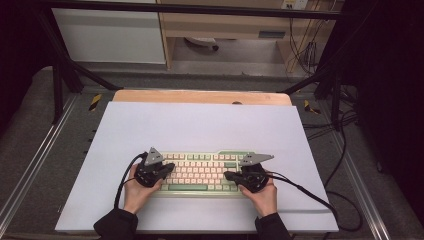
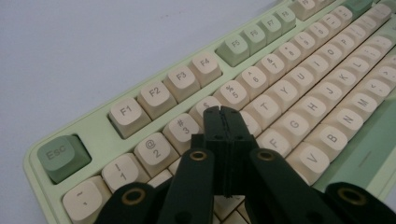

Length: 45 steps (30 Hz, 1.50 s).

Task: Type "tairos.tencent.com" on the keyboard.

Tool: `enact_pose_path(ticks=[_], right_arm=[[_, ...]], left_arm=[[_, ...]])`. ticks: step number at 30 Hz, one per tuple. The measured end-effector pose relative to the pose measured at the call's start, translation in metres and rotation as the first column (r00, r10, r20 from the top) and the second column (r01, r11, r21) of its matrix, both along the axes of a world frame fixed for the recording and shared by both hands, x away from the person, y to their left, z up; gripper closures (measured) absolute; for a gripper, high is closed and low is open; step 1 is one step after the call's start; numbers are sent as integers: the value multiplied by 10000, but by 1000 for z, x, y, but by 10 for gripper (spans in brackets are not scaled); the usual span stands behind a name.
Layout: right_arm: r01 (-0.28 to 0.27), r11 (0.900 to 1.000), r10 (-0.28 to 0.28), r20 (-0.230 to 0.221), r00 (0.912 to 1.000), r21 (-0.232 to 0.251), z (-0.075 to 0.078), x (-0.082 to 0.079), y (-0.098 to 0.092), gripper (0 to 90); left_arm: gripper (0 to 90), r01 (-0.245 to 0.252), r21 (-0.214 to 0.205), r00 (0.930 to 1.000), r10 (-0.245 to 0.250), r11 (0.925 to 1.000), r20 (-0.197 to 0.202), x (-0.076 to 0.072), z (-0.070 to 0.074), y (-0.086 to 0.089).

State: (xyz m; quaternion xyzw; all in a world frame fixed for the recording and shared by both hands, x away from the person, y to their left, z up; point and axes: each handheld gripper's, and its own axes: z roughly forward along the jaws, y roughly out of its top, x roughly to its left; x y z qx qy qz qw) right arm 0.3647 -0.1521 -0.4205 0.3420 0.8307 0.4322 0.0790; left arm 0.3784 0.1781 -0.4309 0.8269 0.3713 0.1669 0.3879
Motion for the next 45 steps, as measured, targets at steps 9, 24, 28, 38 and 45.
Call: enact_pose_path(ticks=[9, 24, 28, 38, 45], right_arm=[[-13, 10000, 13, 22, 10000, -15, 0, 0, 0, 900], [-26, 9999, 26, 12, 10000, 144, 2, -2, 0, 900], [-56, 9998, 55, 60, 10000, 190, 3, -2, 2, 900], [-251, 9994, 249, 112, 9996, 222, 6, -5, 11, 900], [-404, 9991, 404, 53, 9992, 139, 6, -6, 22, 900]], left_arm=[[898, 36, -157, 10000, -35, 9999, 91, -1, 2, 1], [898, 203, -278, 9996, -199, 9994, 175, -15, 9, 12], [898, 173, -338, 9997, -166, 9993, 184, -17, 9, 16], [897, 203, -424, 9996, -194, 9989, 209, -25, 8, 28], [897, 152, -510, 9996, -139, 9986, 258, -29, 9, 35]])
